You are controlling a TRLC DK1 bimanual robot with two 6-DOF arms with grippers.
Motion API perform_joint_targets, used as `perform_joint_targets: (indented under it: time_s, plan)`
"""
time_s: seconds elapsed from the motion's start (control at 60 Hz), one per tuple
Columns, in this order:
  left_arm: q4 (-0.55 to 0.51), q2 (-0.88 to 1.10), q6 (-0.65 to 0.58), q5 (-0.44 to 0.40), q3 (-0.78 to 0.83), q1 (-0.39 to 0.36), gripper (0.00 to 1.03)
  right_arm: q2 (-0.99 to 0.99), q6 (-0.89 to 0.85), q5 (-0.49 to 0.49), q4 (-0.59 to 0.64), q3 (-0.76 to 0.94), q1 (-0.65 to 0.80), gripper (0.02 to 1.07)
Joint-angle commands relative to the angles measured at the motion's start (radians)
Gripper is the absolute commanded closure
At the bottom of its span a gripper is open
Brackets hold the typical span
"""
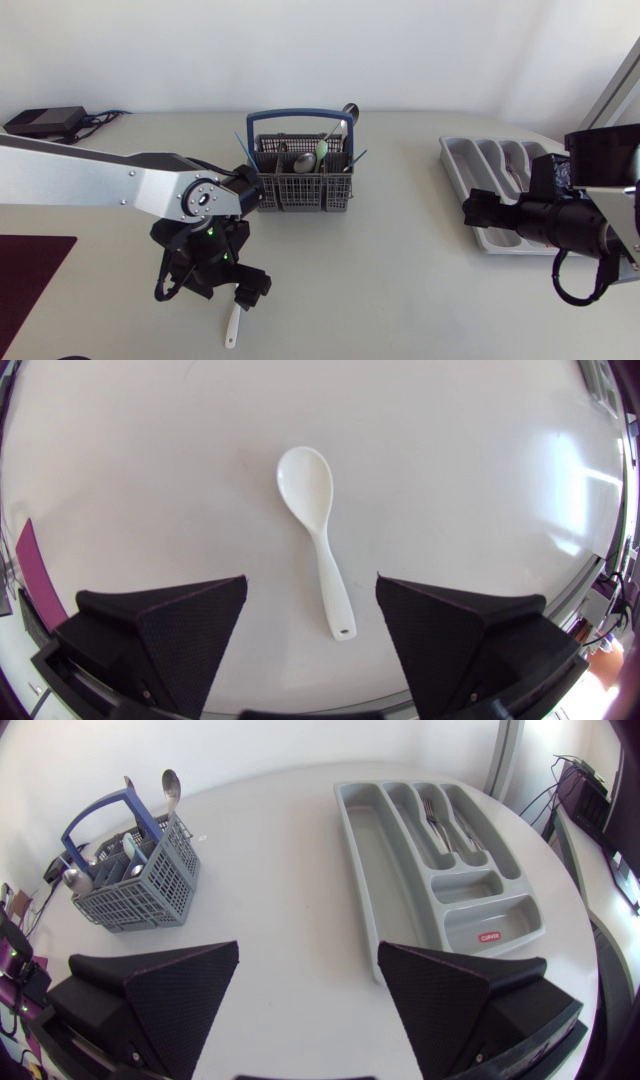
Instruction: Sort the cutlery from the basket into the organizer compartments.
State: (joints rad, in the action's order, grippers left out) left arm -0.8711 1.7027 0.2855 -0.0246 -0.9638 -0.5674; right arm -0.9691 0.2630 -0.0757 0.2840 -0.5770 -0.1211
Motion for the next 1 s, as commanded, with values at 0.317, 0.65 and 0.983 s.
perform_joint_targets:
  time_s: [0.317, 0.65, 0.983]
  plan:
    - [-0.02, 0.13, 0.052, 0.006, -0.015, -0.017, 0.44, -0.017, 0.039, -0.001, -0.029, 0.0, -0.014, 0.07]
    - [0.05, 0.147, 0.038, 0.006, 0.01, -0.038, 0.62, -0.011, 0.03, -0.003, -0.036, 0.012, -0.014, 0.07]
    - [0.06, 0.16, 0.021, -0.003, 0.011, -0.042, 0.73, -0.011, 0.022, -0.006, -0.055, 0.026, -0.014, 0.07]
